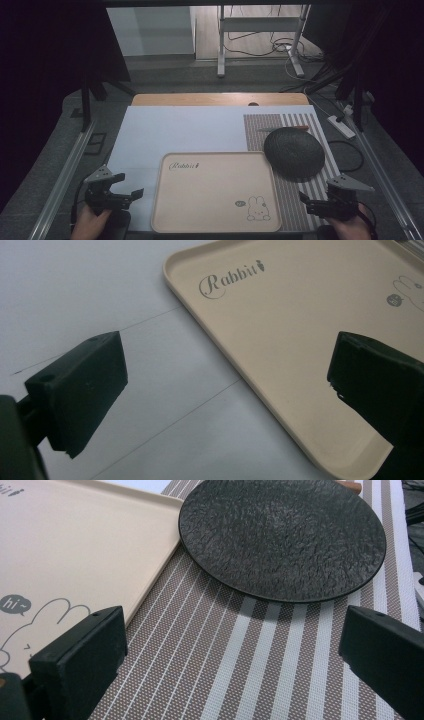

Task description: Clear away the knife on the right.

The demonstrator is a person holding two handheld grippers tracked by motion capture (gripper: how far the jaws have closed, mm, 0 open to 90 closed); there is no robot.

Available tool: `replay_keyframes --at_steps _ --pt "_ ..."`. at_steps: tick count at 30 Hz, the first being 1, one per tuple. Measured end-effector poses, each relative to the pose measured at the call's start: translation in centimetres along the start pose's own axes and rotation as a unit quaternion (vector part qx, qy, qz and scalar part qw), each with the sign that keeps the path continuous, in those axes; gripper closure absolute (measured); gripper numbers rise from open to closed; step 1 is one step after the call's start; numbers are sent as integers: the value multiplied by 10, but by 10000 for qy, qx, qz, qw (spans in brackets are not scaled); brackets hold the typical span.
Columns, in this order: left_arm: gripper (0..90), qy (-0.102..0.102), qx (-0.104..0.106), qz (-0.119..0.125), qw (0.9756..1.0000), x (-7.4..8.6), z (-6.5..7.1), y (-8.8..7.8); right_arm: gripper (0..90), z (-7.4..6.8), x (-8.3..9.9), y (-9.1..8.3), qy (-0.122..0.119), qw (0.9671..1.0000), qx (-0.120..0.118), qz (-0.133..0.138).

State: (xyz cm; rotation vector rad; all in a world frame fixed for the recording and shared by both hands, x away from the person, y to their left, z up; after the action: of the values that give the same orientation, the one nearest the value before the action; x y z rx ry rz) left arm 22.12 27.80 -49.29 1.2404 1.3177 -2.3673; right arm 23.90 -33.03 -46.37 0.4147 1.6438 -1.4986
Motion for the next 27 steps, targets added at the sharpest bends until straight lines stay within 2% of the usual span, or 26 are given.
replay_keyframes --at_steps 6,13,19,27 --pt "27 -13 17 20 10000 0 0 0 0 1 0 0 31 10000 8 -43" --pt "27 -20 11 5 10000 -1 0 1 0 -1 0 2 -86 9999 34 -118" --pt "27 -38 4 1 10000 0 0 0 0 0 0 3 -86 9998 -51 -142" --pt "27 -54 1 12 10000 1 -1 -1 0 -5 -2 6 -285 9991 -146 -280"
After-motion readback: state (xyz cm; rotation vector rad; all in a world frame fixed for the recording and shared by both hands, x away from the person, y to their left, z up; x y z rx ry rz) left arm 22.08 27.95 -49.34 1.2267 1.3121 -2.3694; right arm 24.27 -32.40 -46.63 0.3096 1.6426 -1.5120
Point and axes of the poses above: each handheld gripper's, and its own axes: y roughly forward along the jaws, x roughly out of its underside, z roughly to its right, the point moved 1 cm from there along y, roughly forward along the jaws, and after that the axes turned 4 degrees about x, right-handed, at the moved point
